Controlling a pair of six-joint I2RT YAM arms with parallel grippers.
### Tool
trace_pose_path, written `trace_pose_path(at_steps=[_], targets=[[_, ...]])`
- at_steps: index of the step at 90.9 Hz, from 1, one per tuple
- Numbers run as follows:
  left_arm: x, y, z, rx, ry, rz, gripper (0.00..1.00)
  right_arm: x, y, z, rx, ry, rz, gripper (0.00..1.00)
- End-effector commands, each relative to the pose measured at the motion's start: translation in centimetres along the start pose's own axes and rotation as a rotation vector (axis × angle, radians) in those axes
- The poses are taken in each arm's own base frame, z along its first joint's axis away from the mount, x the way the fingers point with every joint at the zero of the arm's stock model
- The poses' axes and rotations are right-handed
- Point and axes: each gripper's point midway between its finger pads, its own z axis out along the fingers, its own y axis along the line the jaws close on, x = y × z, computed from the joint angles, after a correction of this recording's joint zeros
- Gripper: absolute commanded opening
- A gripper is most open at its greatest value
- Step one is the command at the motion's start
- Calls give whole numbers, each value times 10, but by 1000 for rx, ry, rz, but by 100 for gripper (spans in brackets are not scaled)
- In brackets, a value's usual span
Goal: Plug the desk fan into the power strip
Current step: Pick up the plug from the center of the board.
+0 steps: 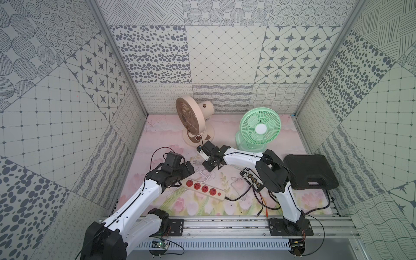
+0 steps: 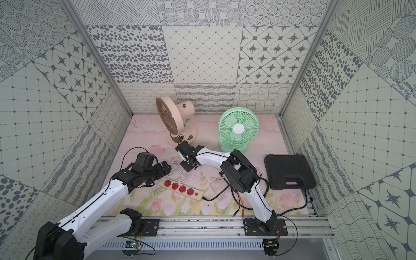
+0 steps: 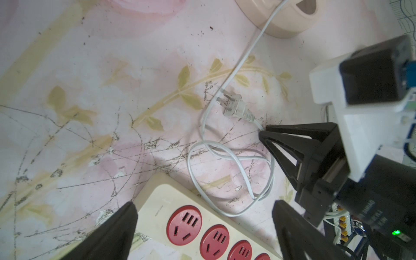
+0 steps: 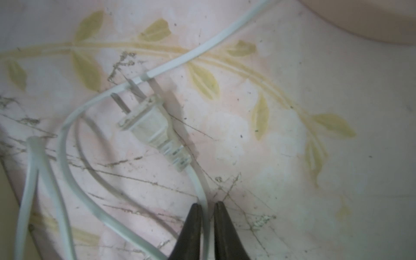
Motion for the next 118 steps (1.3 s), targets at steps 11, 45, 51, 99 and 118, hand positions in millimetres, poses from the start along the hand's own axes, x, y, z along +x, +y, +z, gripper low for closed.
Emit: trace_pose_path(at_steps=[11, 45, 51, 99, 118], targets=[[-4, -6, -18, 38, -24, -15, 100, 2, -11, -5, 91, 32, -33, 0], [-12, -19, -58, 143, -101, -30, 100, -74, -21, -139, 131, -292, -46, 0], [-15, -26, -65, 176, -112, -28, 100, -82, -23, -162, 138, -348, -55, 0], [-72, -124, -151, 707, -160, -25, 99, -76, -17, -283, -13, -578, -147, 0], [-74, -160, -164, 880, -16, -22, 99, -58, -6, -275, -70, -566, -191, 0]])
